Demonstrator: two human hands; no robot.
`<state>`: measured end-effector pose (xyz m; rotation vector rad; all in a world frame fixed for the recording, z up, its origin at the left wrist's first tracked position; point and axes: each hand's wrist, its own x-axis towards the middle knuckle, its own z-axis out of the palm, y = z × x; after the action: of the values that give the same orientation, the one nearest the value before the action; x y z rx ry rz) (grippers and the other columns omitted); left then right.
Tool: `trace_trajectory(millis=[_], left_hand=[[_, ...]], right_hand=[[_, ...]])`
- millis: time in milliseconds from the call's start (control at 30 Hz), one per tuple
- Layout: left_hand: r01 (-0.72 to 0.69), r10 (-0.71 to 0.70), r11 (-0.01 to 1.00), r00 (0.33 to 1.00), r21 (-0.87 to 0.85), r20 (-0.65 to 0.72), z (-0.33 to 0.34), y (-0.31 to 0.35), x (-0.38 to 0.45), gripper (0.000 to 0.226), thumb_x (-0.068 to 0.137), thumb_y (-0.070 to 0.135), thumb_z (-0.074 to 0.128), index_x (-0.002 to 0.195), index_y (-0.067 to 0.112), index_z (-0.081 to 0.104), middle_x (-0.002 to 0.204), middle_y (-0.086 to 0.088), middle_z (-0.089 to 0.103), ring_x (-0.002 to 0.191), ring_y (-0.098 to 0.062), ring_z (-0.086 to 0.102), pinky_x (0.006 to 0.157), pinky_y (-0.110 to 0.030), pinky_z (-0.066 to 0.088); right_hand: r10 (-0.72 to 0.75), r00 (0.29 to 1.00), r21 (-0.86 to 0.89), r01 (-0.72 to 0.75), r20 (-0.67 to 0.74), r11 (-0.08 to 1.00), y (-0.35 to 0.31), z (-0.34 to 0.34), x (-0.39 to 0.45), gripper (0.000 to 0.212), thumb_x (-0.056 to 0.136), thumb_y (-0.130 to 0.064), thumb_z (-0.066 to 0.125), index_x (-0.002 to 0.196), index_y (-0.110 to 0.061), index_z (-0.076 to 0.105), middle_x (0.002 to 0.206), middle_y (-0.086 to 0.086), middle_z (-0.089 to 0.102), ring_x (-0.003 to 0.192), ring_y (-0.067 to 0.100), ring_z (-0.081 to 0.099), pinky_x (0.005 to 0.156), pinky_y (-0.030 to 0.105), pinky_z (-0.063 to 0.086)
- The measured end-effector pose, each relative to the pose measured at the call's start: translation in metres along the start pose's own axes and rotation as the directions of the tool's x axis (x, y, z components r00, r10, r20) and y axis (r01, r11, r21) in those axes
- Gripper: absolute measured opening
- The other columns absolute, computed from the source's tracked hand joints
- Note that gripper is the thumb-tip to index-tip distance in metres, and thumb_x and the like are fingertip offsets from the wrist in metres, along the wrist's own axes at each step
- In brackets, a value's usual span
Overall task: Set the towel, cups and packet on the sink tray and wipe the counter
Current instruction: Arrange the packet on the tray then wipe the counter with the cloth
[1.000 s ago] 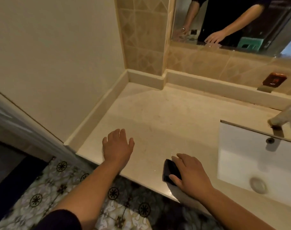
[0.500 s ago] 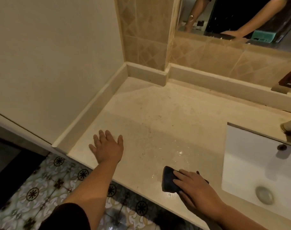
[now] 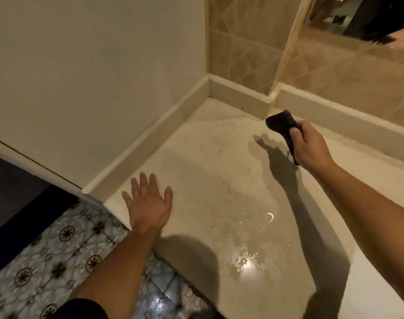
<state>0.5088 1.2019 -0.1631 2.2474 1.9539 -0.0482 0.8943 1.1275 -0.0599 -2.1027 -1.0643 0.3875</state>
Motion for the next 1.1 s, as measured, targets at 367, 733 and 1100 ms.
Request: trace_trajectory(millis=[367,733,1100], left_hand=[[0.016,-0.019,0.999,0.995,-0.036,-0.100,0.008,-0.001,0.007,0.073,0.092,0.060,0.022,0.153,0.020,0.024,0.163,-0.009,0.017,0.149,-0.031,0.008,0.116,-0.058,0.005],[0.018,-0.017,0.999,1.000,-0.027,0.012,0.007,-0.004,0.009,0.079,0.091,0.064,0.009,0.155,0.019,0.010,0.165,-0.008,0.001,0.150,-0.030,-0.006,0.116,-0.058,-0.004],[-0.010,0.011,1.000,0.998,-0.023,0.058,-0.002,-0.002,0.000,0.075,0.096,0.059,0.013,0.156,0.015,0.008,0.165,-0.009,-0.002,0.149,-0.031,-0.007,0.116,-0.059,-0.004]], right_hand=[[-0.288,0.869,-0.543,0.480,0.404,0.689,0.033,0.100,0.072,0.052,0.100,-0.040,0.031,0.146,-0.016,0.031,0.157,0.008,0.027,0.139,0.032,0.027,0.106,0.051,0.028],[-0.522,0.650,-0.194,0.710,0.553,0.677,-0.007,0.141,-0.200,0.047,0.092,-0.027,0.046,0.138,-0.017,0.046,0.150,0.007,0.041,0.139,0.028,0.033,0.112,0.048,0.027],[-0.327,0.698,0.471,-0.016,0.637,0.882,-0.054,0.103,-0.365,0.027,0.099,-0.035,0.050,0.121,-0.030,0.064,0.120,-0.009,0.068,0.113,0.006,0.061,0.093,0.033,0.050]])
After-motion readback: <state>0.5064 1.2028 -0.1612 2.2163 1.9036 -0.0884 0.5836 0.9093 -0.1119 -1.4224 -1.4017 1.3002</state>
